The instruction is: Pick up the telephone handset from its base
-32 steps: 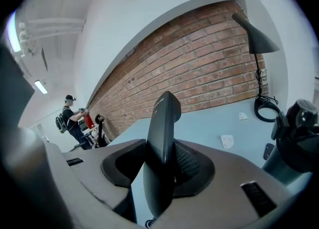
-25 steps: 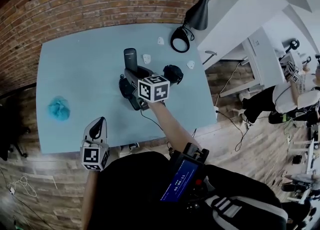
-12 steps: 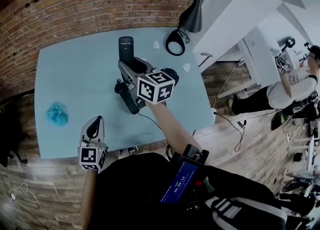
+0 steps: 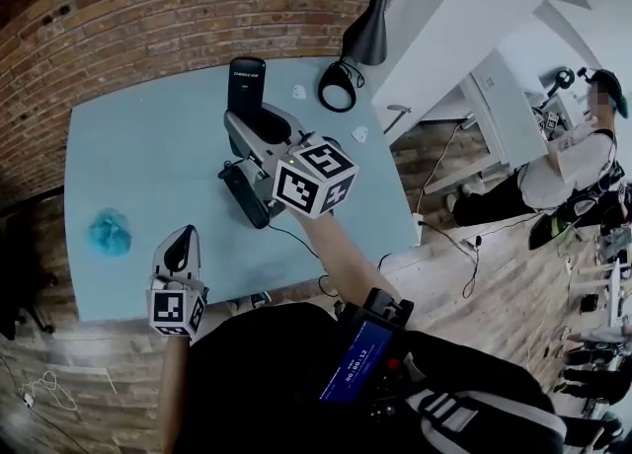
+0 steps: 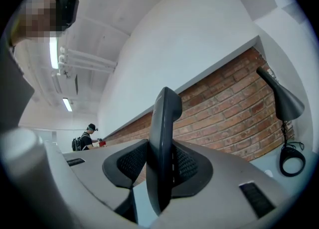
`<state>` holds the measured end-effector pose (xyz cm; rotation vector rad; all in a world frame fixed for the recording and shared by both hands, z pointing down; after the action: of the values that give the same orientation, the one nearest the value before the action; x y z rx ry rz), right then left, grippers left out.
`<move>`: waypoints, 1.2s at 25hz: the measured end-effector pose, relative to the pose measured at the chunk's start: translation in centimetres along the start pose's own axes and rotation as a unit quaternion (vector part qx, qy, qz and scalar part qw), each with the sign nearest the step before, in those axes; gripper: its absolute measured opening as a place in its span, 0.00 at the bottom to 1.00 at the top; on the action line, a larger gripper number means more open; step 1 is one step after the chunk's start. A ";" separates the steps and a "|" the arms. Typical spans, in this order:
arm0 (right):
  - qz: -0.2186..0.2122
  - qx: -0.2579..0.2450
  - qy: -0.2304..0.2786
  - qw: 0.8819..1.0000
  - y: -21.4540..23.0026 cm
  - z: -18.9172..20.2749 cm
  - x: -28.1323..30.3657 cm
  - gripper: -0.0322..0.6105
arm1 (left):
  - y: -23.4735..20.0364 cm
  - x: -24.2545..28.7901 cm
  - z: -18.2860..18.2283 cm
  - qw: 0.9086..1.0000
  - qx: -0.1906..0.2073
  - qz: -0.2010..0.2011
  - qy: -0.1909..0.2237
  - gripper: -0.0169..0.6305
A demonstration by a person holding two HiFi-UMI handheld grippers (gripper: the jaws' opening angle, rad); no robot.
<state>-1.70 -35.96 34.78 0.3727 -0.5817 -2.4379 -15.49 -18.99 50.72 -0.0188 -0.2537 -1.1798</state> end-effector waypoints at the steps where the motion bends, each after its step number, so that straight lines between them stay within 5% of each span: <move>1: -0.007 -0.002 0.009 1.000 -0.4 -0.5 -0.2 0.31 | 0.0 0.0 -0.2 1.000 0.001 0.000 0.003 0.05; 17: -0.056 -0.037 0.081 0.994 -5.9 -4.7 -4.2 0.30 | -0.2 -0.6 -3.0 0.999 0.020 -0.003 0.042 0.05; 30: -0.043 -0.075 0.071 0.994 -6.6 -1.8 -7.5 0.30 | 0.8 -0.7 -6.4 0.996 0.055 0.023 0.069 0.05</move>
<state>1.71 -27.19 30.95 0.5112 -0.3252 -2.4929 -13.83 -18.97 44.49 0.1525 -0.1944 -1.1141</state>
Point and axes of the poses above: the fingertips, and each gripper's own axes: x forward along the fingers, y to its right, z out of its underside, the point moved 4 cm from there along -x, backward along the fingers, and after that the axes turned 10 degrees about x, right-handed, at the moved point
